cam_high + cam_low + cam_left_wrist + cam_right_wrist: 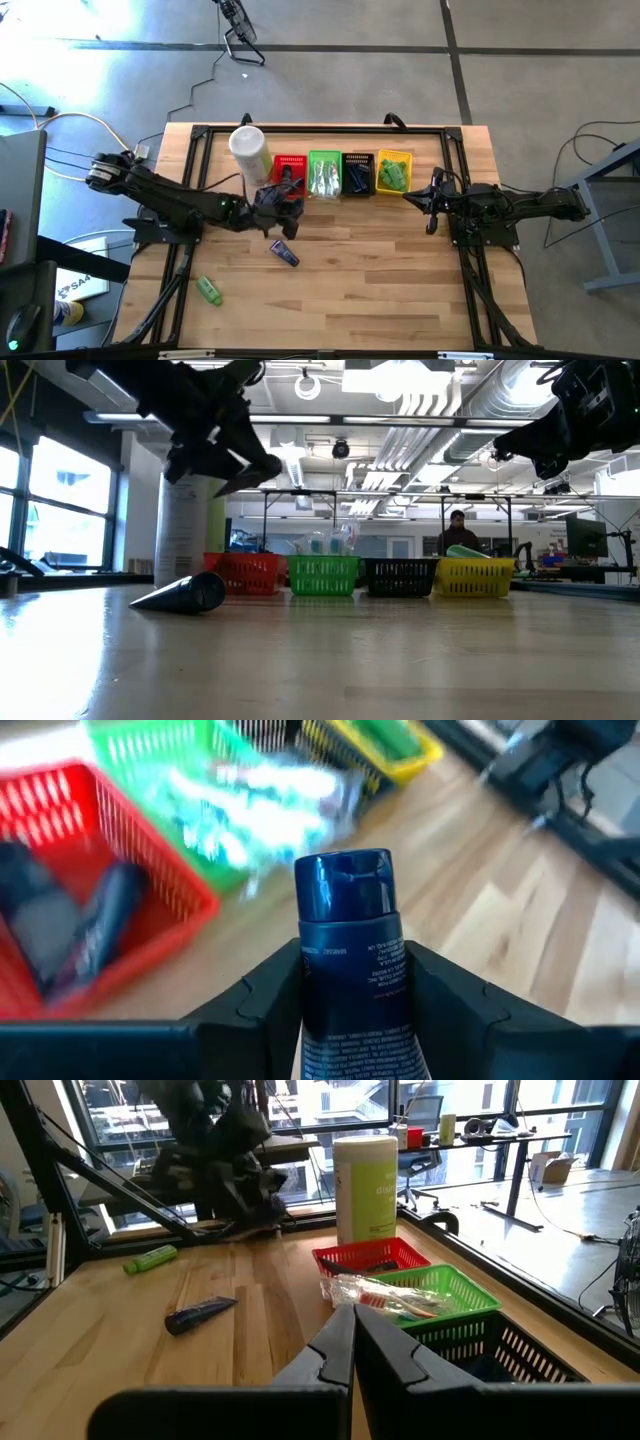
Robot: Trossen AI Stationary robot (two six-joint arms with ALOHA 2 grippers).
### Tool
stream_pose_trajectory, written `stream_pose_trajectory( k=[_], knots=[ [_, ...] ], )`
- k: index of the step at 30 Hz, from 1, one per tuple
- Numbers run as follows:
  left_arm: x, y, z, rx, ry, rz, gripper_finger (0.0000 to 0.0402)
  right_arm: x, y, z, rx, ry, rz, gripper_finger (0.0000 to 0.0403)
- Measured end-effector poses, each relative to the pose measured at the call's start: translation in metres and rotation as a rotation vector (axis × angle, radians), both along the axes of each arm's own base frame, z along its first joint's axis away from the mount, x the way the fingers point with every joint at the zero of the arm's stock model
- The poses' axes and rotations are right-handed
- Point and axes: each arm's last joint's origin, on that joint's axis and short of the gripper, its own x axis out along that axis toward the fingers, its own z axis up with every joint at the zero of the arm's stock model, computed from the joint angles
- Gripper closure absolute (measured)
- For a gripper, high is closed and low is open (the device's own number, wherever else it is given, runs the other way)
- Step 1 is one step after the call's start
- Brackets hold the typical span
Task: Pick & Place Travel size toiletries
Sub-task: Put the blue shave cream into the red bin
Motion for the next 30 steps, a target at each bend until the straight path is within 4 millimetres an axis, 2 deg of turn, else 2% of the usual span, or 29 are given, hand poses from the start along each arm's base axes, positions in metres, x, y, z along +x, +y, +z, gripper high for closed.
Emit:
stream_pose_trajectory(
  k=[8,14,23,30],
  knots=[
    [0.007,0.028,0.007,0.113,-0.020,0.035,0.0247,0.000,0.000,0.000,0.000,0.000,0.000,0.0401],
    [0.009,0.051,0.005,0.130,0.003,0.089,0.0247,0.000,0.000,0.000,0.000,0.000,-0.001,0.0401],
    [0.022,0.070,-0.013,0.162,0.055,0.143,0.0247,0.000,-0.001,0.000,-0.006,0.001,-0.032,0.0401],
    [0.025,0.077,-0.024,0.210,0.082,0.270,0.0247,0.000,-0.001,0.000,-0.006,0.001,-0.026,0.0401]
  ],
)
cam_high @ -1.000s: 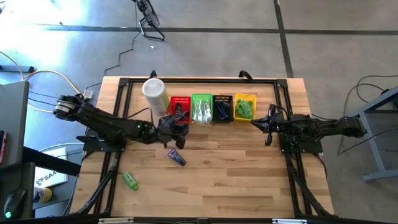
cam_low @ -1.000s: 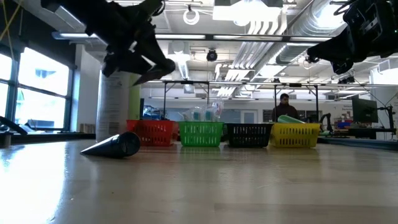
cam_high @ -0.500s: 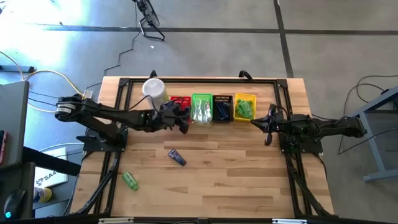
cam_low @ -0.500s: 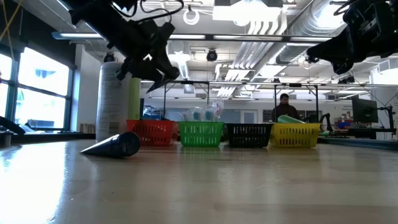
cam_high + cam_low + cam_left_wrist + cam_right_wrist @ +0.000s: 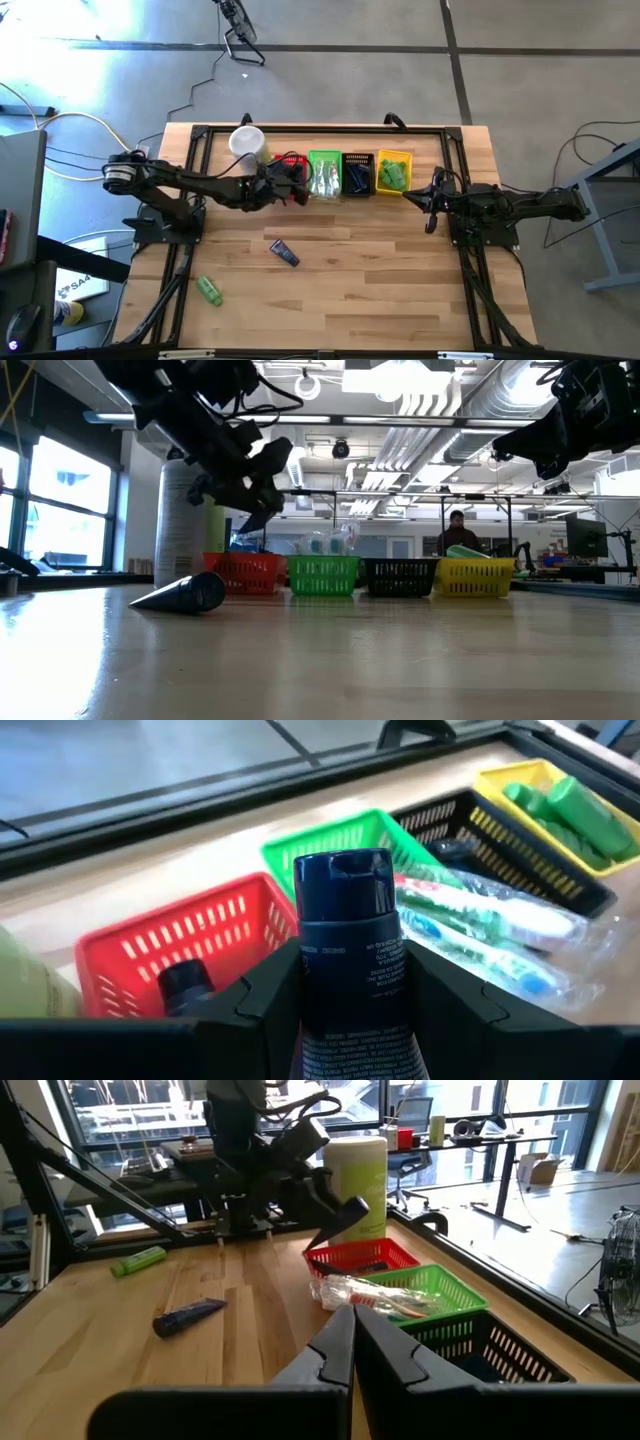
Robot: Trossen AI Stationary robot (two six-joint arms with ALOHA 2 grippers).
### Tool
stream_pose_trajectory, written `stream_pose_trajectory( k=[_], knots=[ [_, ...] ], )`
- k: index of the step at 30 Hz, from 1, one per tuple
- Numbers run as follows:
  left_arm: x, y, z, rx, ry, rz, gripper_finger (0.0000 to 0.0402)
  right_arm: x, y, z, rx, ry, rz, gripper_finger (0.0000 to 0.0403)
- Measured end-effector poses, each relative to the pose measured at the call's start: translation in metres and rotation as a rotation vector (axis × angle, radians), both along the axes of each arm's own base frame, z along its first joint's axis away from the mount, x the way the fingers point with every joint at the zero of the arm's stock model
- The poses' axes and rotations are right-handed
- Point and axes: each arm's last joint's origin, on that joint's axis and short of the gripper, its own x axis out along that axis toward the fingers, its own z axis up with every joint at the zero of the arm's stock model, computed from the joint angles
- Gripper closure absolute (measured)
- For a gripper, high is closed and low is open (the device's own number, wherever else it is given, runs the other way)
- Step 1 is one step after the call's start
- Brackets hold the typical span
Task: Pick & Place Travel size toiletries
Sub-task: Put the blue shave cream into the red bin
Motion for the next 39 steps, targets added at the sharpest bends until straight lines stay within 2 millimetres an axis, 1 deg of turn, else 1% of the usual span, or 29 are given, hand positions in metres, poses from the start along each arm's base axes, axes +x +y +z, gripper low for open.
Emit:
stream_pose_trajectory(
  k=[18,21,26,29,34,39],
  knots=[
    [-0.0001,0.0001,0.0005,0.011,-0.003,0.015,0.0244,0.0000,0.0000,0.0000,-0.012,0.003,0.001,0.0401],
    [-0.0002,0.0009,0.0006,0.013,-0.003,0.021,0.0226,0.0000,0.0000,0.0000,-0.012,0.003,0.001,0.0401],
    [-0.0009,0.0055,0.0006,0.013,-0.005,0.039,0.0178,0.0000,0.0000,0.0000,-0.013,0.003,0.002,0.0400],
    [-0.0013,0.0081,0.0007,0.015,-0.005,0.051,0.0163,0.0000,0.0000,0.0000,-0.014,0.003,0.002,0.0400],
    [-0.0011,0.0093,0.0012,0.016,-0.012,0.056,0.0164,0.0000,0.0000,0.0000,-0.014,0.003,0.001,0.0400],
    [0.0015,0.0080,0.0032,-0.012,-0.042,-0.002,0.0185,0.0000,0.0000,0.0000,-0.014,0.003,0.002,0.0400]
  ],
)
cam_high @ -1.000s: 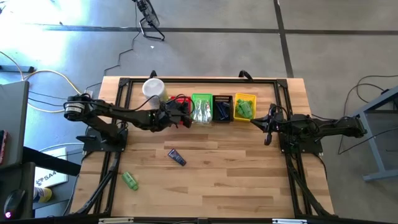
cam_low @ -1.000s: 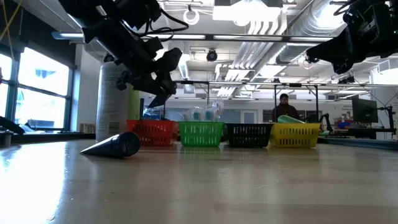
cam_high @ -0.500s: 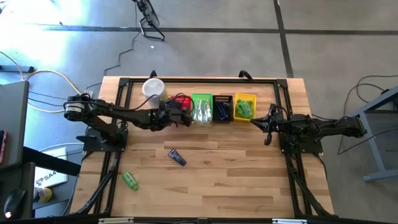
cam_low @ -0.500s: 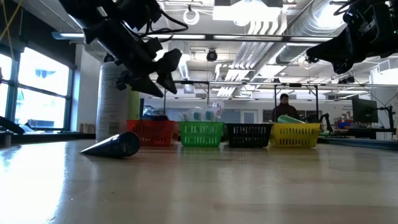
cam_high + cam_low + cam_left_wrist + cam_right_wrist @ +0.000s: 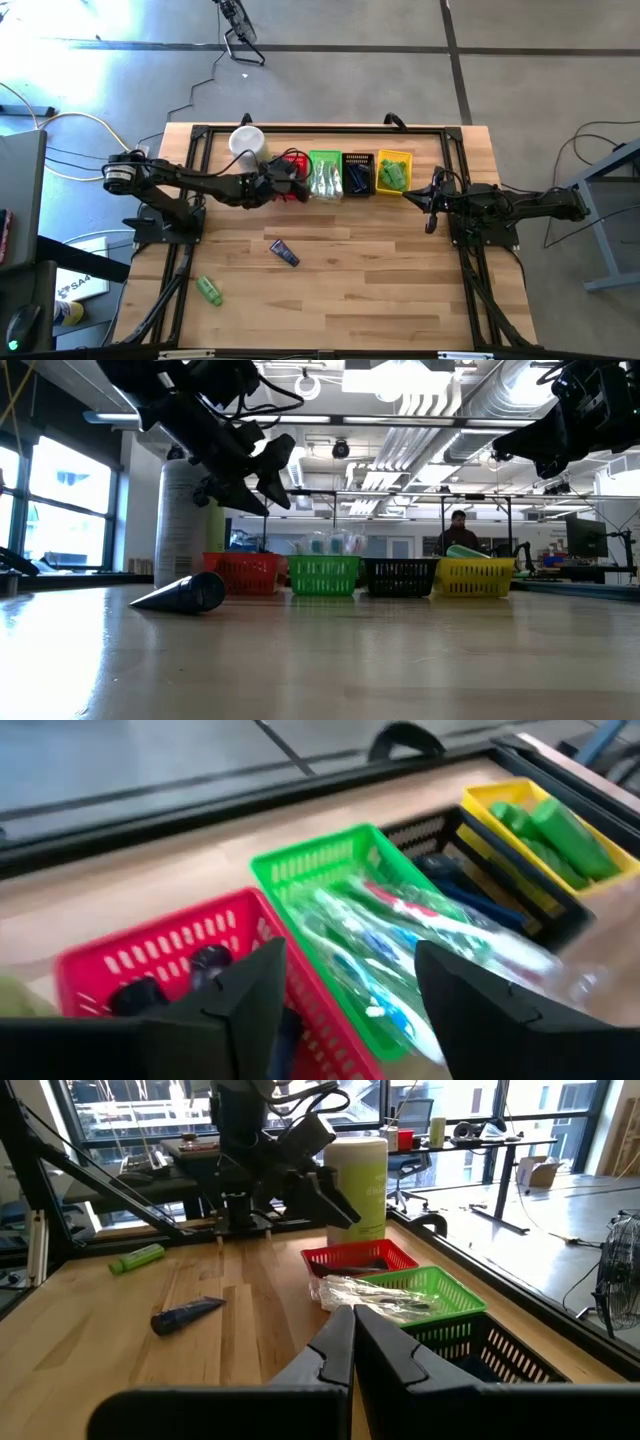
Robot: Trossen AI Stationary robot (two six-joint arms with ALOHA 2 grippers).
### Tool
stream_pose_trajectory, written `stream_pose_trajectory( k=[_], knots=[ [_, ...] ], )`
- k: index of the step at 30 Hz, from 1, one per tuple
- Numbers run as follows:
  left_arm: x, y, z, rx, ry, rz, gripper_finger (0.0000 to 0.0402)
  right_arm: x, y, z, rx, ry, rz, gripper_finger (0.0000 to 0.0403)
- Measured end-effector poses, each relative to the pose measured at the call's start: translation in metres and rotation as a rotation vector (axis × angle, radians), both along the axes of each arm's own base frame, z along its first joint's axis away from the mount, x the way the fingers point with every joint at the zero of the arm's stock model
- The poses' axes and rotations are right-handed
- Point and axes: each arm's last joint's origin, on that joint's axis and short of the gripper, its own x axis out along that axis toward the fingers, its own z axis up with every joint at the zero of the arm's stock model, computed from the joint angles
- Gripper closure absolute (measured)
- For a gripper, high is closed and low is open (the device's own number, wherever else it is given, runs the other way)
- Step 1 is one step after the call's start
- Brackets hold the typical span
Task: Pick & Place Travel size toiletries
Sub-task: Put the blue shave cream into the red bin
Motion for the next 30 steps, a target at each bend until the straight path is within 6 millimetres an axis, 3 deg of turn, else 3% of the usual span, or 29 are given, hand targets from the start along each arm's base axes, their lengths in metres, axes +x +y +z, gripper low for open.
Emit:
stream_pose_trajectory(
  k=[8,15,24,30],
  knots=[
    [0.003,-0.011,-0.001,-0.059,0.013,-0.172,0.0246,0.000,0.000,0.000,0.000,0.000,0.000,0.0400],
    [0.009,-0.032,0.006,0.043,0.014,-0.332,0.0286,0.000,0.000,0.000,0.000,0.000,0.004,0.0400],
    [0.018,-0.065,0.024,0.211,0.108,-0.688,0.0298,0.000,0.000,0.000,0.000,-0.001,0.004,0.0400],
    [0.016,-0.080,0.024,0.162,0.181,-0.823,0.0298,0.000,0.000,0.000,0.001,-0.001,0.004,0.0400]
  ],
)
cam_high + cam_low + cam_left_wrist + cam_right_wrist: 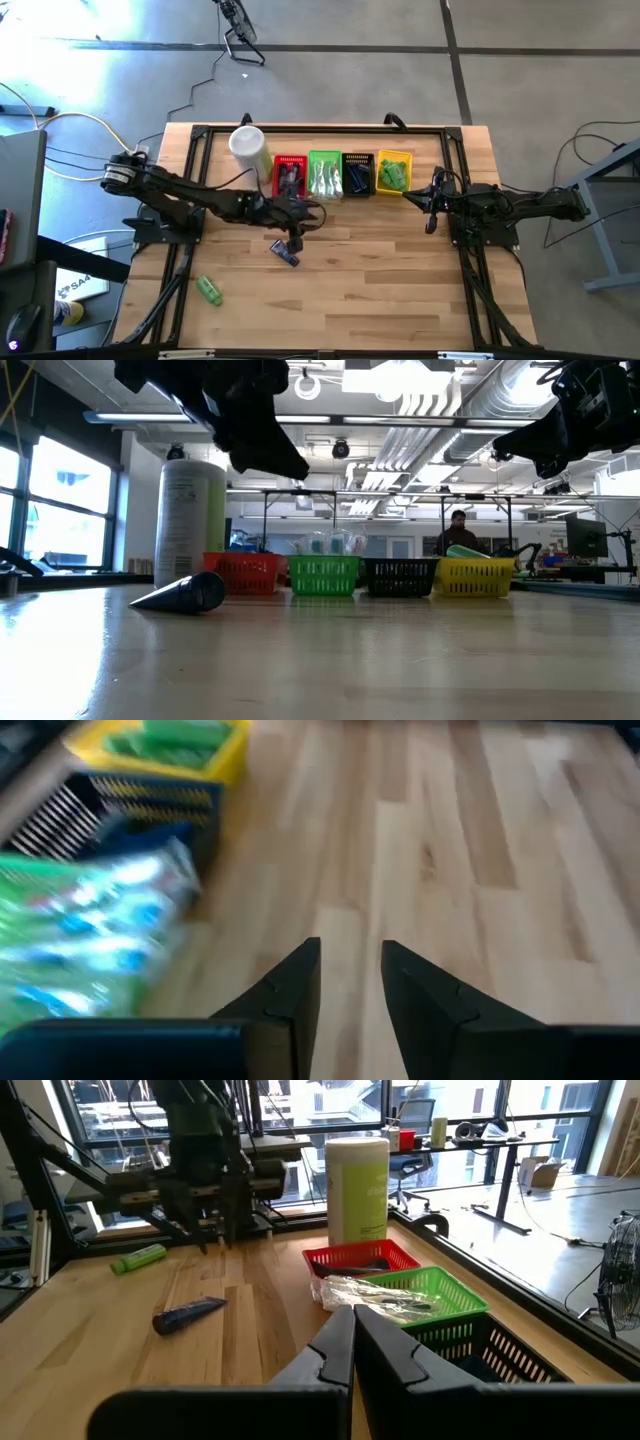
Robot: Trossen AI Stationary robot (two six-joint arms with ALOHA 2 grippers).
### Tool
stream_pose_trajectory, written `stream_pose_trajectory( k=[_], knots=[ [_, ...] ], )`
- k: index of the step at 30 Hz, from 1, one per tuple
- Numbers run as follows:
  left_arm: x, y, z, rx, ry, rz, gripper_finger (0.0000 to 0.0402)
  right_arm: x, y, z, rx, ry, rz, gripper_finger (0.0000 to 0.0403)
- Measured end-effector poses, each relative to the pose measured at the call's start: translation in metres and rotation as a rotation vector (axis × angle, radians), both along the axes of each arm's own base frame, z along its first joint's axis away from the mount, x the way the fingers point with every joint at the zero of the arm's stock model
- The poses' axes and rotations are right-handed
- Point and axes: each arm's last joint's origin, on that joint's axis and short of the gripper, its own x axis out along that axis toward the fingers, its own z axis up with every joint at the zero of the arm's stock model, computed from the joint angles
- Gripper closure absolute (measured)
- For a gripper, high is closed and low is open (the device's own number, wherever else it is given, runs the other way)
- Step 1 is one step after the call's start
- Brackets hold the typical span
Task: Pick & Place Travel size toiletries
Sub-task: Put the blue shave cream into the red bin
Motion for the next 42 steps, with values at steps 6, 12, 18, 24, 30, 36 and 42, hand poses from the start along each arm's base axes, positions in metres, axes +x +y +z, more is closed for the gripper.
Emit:
stream_pose_trajectory(
  k=[6,12,18,24,30,36,42],
  knots=[
    [-0.007,-0.010,-0.007,-0.216,0.116,0.068,0.0298,0.000,0.000,0.000,0.000,0.000,0.000,0.0400],
    [-0.016,-0.017,-0.016,-0.405,0.260,0.102,0.0298,0.000,0.000,0.000,0.000,0.000,0.000,0.0401],
    [-0.022,-0.017,-0.021,-0.446,0.345,0.133,0.0298,0.000,0.000,0.000,0.000,-0.003,-0.001,0.0401],
    [-0.021,-0.017,-0.021,-0.446,0.336,0.132,0.0298,0.000,0.000,0.001,-0.004,-0.008,-0.001,0.0401],
    [-0.021,-0.017,-0.020,-0.465,0.327,0.149,0.0298,0.000,0.000,0.004,-0.039,-0.037,0.001,0.0401],
    [-0.020,-0.017,-0.020,-0.505,0.316,0.178,0.0298,0.000,0.000,0.007,-0.074,-0.052,0.002,0.0401],
    [-0.020,-0.018,-0.020,-0.448,0.328,0.095,0.0298,0.000,0.000,0.009,-0.090,-0.075,0.000,0.0401]
  ],
)
